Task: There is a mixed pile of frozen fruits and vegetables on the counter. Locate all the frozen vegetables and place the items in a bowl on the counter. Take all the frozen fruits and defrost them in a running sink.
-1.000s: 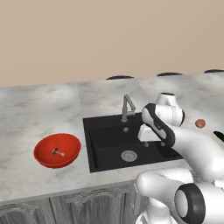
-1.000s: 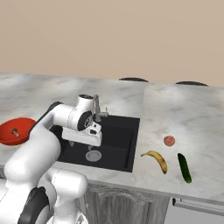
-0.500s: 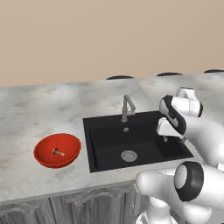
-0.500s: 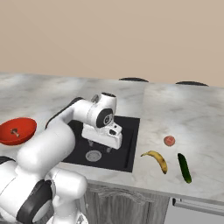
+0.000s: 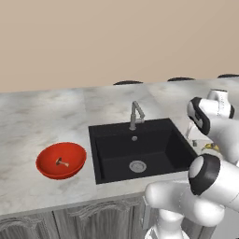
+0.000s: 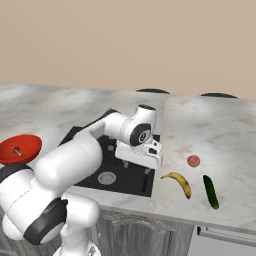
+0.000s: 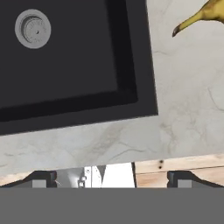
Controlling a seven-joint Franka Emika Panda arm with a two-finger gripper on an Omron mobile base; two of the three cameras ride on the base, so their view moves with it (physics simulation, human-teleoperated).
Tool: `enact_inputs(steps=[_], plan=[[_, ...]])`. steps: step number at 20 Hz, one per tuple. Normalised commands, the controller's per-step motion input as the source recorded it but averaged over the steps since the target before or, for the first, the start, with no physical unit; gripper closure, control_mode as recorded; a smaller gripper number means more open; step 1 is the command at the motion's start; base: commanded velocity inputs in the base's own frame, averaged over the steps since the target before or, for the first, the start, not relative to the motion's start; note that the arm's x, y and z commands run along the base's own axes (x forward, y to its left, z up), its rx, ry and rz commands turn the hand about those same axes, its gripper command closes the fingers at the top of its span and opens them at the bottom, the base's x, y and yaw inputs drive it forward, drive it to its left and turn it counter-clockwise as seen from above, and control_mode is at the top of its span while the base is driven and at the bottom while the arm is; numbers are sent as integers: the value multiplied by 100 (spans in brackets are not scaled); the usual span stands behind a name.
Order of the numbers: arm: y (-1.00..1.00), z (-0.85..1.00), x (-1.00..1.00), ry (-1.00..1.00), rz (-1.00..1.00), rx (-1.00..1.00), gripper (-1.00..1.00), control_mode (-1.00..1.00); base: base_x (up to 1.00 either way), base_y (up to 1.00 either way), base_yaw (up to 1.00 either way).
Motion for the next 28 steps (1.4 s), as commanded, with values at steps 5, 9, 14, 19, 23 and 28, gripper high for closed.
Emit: enact_inputs(steps=[5,9,14,19,23,28], plan=[[-56,-1,5,-1,3,0,-100,-100,0,0,0],[-67,0,18,6,0,0,-100,-100,0,0,0],[-82,-1,33,5,2,0,-100,-100,0,0,0],[-76,-6,23,7,3,0,-100,-100,0,0,0],[-68,-11,11,4,0,1,-100,-100,0,0,0],[-62,-19,8,1,1,0,-100,-100,0,0,0]])
